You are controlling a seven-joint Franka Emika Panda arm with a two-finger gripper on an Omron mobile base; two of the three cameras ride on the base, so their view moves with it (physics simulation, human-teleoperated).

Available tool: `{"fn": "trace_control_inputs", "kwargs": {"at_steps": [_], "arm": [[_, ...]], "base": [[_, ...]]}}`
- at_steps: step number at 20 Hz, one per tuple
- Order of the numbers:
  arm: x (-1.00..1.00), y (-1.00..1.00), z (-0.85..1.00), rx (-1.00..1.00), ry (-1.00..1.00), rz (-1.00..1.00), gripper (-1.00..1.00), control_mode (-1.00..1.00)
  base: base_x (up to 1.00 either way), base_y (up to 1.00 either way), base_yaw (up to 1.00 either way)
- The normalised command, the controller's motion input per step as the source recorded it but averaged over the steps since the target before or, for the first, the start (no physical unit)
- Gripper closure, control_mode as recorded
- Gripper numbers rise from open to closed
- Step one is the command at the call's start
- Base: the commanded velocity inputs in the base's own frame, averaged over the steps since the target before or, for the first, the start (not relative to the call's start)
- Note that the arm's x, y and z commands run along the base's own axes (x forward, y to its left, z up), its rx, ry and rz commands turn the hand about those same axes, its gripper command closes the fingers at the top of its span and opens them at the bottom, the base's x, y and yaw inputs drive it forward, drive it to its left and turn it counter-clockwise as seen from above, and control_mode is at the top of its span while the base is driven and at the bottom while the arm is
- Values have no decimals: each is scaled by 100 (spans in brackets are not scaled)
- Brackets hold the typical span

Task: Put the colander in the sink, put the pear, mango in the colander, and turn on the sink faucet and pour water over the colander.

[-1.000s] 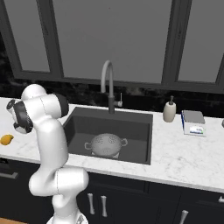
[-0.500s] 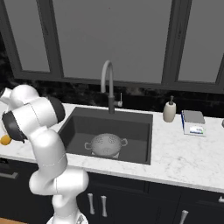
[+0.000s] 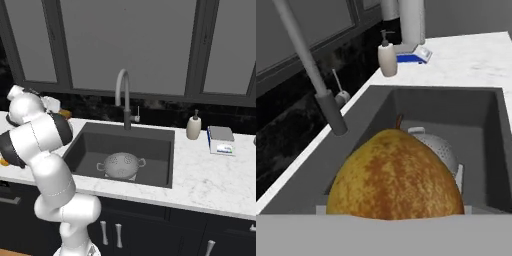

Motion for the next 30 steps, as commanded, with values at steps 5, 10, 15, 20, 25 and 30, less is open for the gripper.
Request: {"fn": "trace_control_inputs", "kwargs": {"at_steps": [5, 10, 15, 20, 25, 30], "arm": [[-21, -100, 4, 29, -1, -45, 100, -100], [-74, -75, -50, 30, -16, -38, 100, -100], [-96, -1, -75, 17, -55, -39, 100, -100], [-28, 33, -42, 0, -41, -31, 100, -100], [8, 52, -14, 0, -26, -15, 100, -100], [47, 17, 0, 9, 5, -10, 100, -100]], "base": [[0, 0, 0], [0, 0, 0], [0, 0, 0], [0, 0, 0], [0, 0, 0], [0, 0, 0]]}}
